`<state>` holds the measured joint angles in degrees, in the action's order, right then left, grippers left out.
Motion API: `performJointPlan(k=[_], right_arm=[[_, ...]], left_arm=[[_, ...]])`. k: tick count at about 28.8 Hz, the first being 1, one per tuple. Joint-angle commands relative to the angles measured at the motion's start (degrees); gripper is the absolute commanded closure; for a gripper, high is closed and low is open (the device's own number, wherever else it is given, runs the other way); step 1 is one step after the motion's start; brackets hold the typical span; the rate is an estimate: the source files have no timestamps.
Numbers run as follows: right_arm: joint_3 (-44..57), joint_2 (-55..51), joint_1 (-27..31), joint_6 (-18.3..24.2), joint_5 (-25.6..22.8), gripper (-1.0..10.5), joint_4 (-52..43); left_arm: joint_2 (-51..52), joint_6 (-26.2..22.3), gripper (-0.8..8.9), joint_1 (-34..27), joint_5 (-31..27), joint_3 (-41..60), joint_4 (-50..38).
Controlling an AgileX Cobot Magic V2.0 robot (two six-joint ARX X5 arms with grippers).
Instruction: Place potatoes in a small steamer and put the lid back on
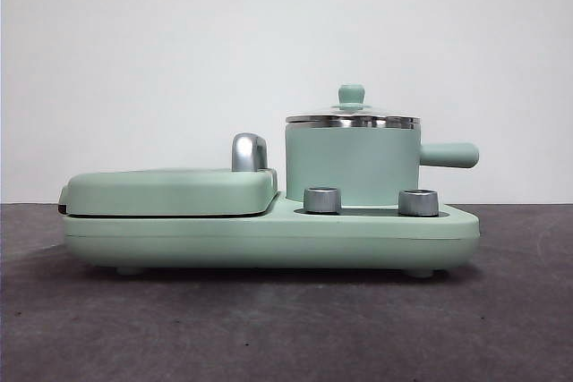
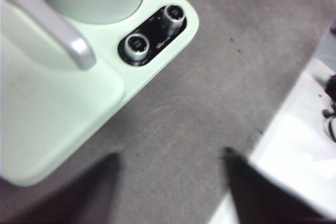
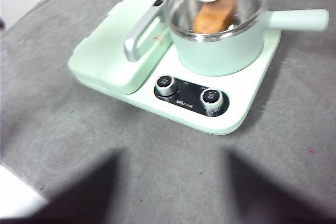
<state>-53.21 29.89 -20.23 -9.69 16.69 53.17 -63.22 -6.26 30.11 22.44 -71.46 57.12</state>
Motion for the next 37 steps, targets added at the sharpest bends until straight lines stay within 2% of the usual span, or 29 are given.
performJointPlan(k=[1, 2, 4, 8, 12, 23, 24, 27, 29, 34, 37], right_arm=[[-0.35, 0.37, -0.31, -0.13, -0.31, 9.3, -0.74], [-0.35, 0.37, -0.31, -0.13, -0.63, 9.3, -0.9], [-0.35, 0.35, -0.31, -0.15, -0.59, 9.3, -0.87], [-0.37, 0.24, -0.31, -0.13, -0.59, 9.3, -0.85], [-0.37, 0.24, -0.31, -0.13, -0.57, 9.3, -0.87], [-0.37, 0.24, -0.31, -0.13, -0.57, 9.3, -0.87], [-0.37, 0.24, -0.31, -0.13, -0.57, 9.3, -0.87], [-0.37, 0.24, -0.31, -0.13, -0.57, 9.3, -0.87], [-0.37, 0.24, -0.31, -0.13, -0.55, 9.3, -0.85], [-0.37, 0.26, -0.31, -0.13, -0.57, 9.3, -0.87], [-0.37, 0.24, -0.31, -0.13, -0.42, 9.3, -0.85]], left_arm=[[8.57, 4.7, 8.05, -0.66, -0.57, 11.06, -9.35], [12.09, 6.51, 8.05, -1.09, -1.55, 15.63, -13.14], [15.58, 7.69, 8.05, -1.46, -3.98, 20.28, -15.37], [18.8, 7.37, 8.05, -1.55, -6.47, 25.42, -12.81], [18.62, 7.15, 8.05, -1.55, -6.45, 26.21, -9.53], [18.69, 7.15, 8.05, -1.55, -6.43, 26.21, -9.53], [18.71, 6.88, 8.05, -1.55, -6.49, 26.23, -9.75], [20.37, 0.96, 8.05, -3.76, -9.4, 27.54, -10.97], [23.91, -0.74, 8.05, -7.32, -9.31, 32.46, -19.52], [39.98, 2.84, 8.05, -17.92, -9.35, 53.46, -48.35], [50.36, 3.72, 8.05, -23.1, -9.35, 63.23, -55.49]])
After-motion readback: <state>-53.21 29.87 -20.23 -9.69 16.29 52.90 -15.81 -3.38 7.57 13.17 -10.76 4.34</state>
